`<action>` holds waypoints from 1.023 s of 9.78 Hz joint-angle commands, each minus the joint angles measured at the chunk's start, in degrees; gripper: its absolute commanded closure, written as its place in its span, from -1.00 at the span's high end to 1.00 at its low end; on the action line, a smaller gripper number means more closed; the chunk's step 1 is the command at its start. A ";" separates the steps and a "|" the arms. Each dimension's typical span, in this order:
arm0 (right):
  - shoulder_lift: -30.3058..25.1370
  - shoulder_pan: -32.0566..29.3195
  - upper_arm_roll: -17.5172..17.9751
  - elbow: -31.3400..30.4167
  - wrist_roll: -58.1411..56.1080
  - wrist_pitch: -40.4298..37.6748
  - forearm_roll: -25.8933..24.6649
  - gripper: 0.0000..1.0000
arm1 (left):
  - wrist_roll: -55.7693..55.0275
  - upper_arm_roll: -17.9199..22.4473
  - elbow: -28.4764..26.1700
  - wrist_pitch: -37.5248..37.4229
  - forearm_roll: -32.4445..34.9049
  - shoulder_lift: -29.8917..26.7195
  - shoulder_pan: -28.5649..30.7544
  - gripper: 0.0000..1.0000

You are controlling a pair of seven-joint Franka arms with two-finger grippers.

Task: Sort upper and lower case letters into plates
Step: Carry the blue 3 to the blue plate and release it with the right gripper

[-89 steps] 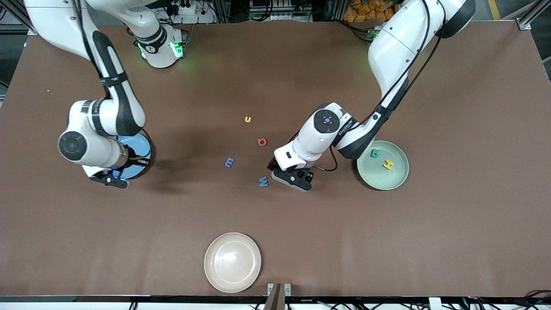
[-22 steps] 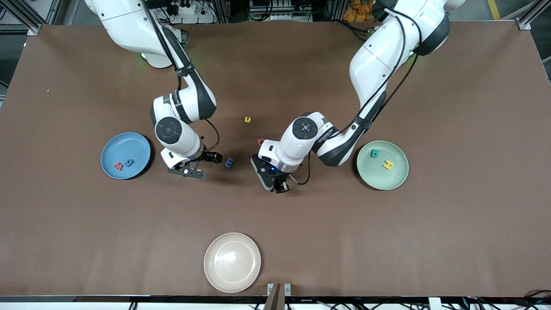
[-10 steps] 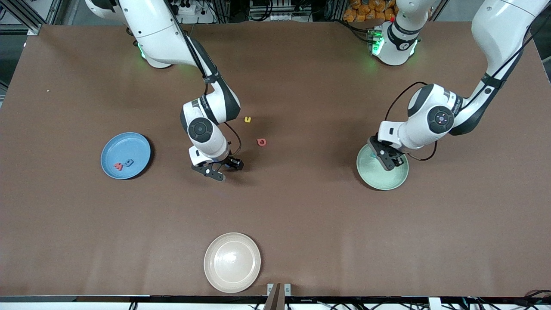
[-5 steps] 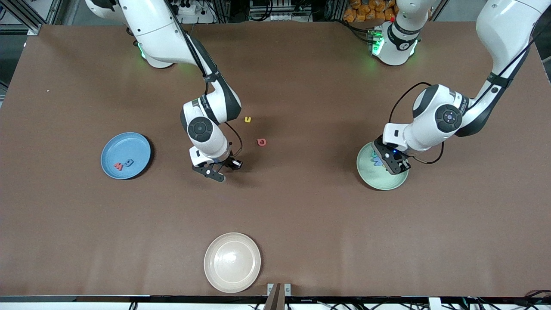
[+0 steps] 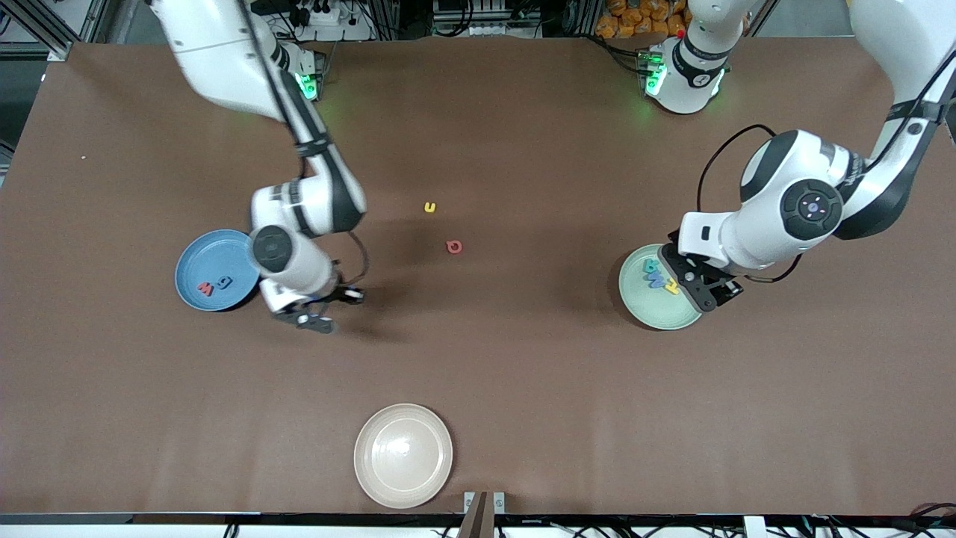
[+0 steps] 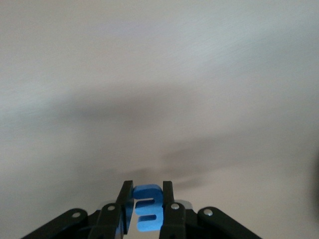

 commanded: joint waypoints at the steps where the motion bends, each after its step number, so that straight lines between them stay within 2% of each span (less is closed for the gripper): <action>1: -6.85 -6.35 -2.08 -5.68 -14.75 -3.82 -0.14 -1.00 | -1.60 -0.04 0.47 -1.07 -2.23 0.14 -0.06 1.00; 4: -7.48 -7.87 -10.42 -8.77 -33.57 -3.75 -0.58 -1.00 | -5.82 -0.30 1.34 -1.07 -3.03 0.41 -2.25 1.00; 5: -7.39 -7.87 -10.97 -9.11 -34.85 -3.57 -0.58 -0.13 | -8.27 -0.30 1.52 -1.07 -3.11 0.49 -3.47 1.00; 6: -7.57 -7.69 -10.89 -9.21 -34.77 -3.83 -0.58 0.99 | -12.99 -0.30 1.52 -1.07 -3.11 0.58 -5.57 1.00; 8: -8.53 -4.12 -10.80 -10.78 -33.55 -3.58 -0.41 1.00 | -22.13 -0.30 1.52 -1.07 -3.03 1.02 -9.18 1.00; 10: -9.94 2.81 -10.80 -11.93 -22.62 -3.31 -0.15 1.00 | -28.57 -0.21 1.87 -0.72 -2.85 1.90 -11.56 1.00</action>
